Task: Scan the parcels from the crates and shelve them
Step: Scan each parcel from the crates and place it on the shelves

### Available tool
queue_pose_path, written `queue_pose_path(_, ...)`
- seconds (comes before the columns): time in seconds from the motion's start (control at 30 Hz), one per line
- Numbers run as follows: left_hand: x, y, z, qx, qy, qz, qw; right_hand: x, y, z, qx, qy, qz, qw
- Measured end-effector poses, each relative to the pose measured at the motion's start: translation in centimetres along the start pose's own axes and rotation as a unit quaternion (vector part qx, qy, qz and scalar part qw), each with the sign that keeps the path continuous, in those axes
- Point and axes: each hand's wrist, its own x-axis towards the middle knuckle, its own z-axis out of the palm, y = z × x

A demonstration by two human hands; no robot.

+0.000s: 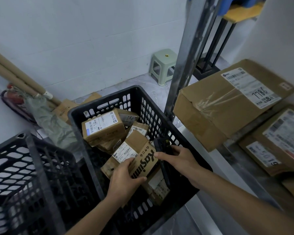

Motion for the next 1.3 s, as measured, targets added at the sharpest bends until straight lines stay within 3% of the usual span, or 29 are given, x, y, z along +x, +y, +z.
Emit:
queue_pose_path(0.3,0.2,1.0,0.1,0.016,0.020,0.011,1.000,0.5,1.0,-0.9,-0.002,0.006,0.002,1.000)
queue_pose_path(0.67,-1.8,4.2,-6.0,-0.100,0.068,-0.015,0.993,-2.8,-0.8,-0.9,0.008,0.014,-0.013,1.000)
queue_pose_path(0.87,-4.2,5.7,-9.7,-0.194,0.097,-0.004,0.976,-8.7,-6.0,1.3,0.053,-0.011,-0.046,0.997)
queue_pose_path(1.13,-10.0,7.1,-14.0,-0.273,0.081,0.027,0.958,-14.4,-8.1,5.1,0.075,-0.011,-0.104,0.992)
queue_pose_path(1.3,-13.8,7.8,-17.1,-0.335,0.027,0.049,0.941,-19.2,-9.1,5.9,0.091,-0.011,-0.139,0.986)
